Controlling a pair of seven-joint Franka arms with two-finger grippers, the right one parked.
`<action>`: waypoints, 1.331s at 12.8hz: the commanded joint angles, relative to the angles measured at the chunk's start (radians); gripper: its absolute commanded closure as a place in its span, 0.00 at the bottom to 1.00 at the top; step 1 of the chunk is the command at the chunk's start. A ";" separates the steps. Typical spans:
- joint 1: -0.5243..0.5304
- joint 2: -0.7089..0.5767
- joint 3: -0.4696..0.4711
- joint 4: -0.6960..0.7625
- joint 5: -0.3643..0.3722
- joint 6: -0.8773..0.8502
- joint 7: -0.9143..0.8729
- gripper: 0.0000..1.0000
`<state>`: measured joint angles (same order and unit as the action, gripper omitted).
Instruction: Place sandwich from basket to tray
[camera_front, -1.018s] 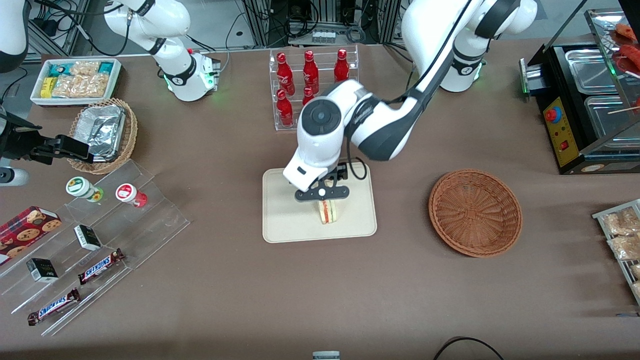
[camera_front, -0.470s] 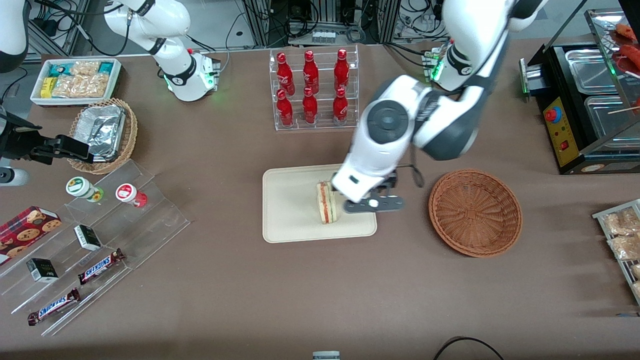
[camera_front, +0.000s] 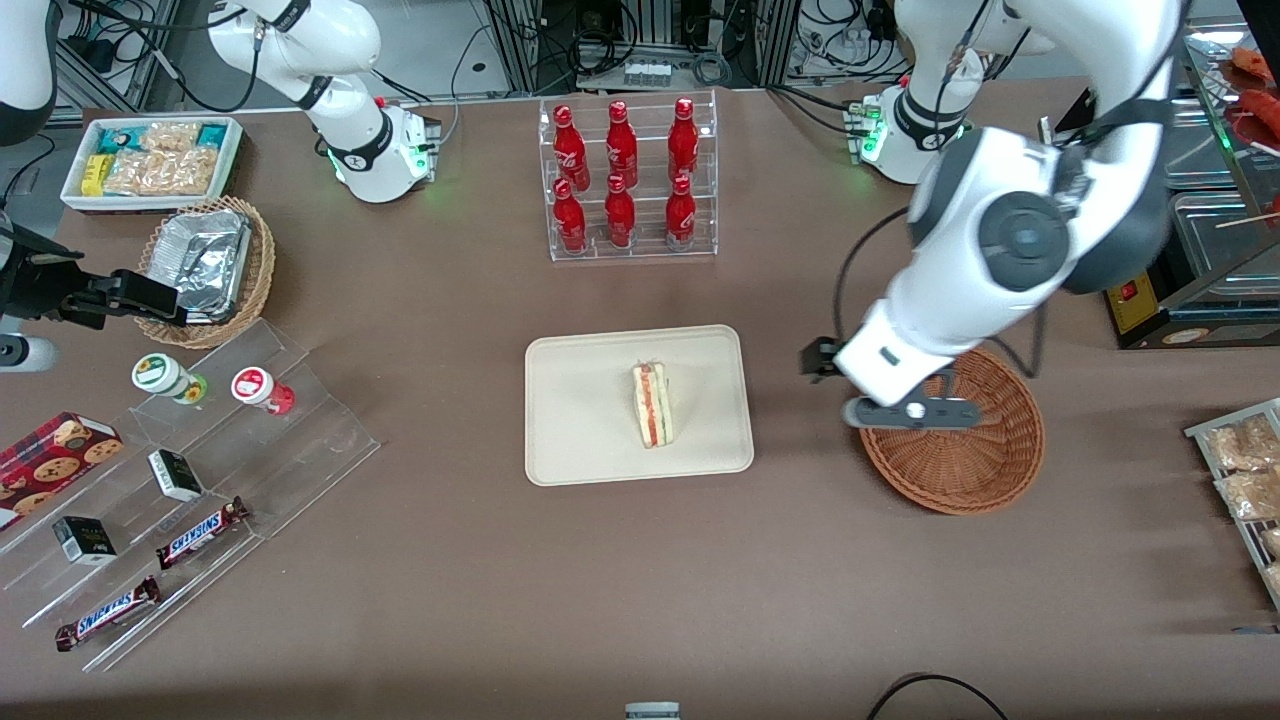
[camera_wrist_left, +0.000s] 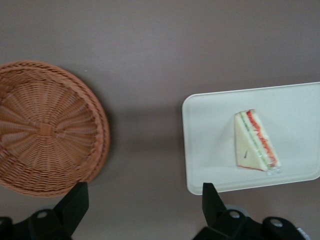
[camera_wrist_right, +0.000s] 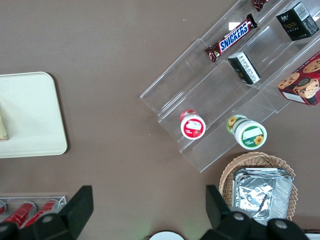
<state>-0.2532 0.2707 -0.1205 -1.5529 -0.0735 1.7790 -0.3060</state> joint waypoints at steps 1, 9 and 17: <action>0.096 -0.071 -0.007 -0.070 -0.051 -0.048 0.164 0.00; 0.256 -0.175 0.008 -0.055 -0.028 -0.228 0.309 0.00; 0.230 -0.280 0.119 -0.058 0.052 -0.378 0.373 0.00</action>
<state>-0.0053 0.0415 -0.0232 -1.5920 -0.0332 1.4355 0.0421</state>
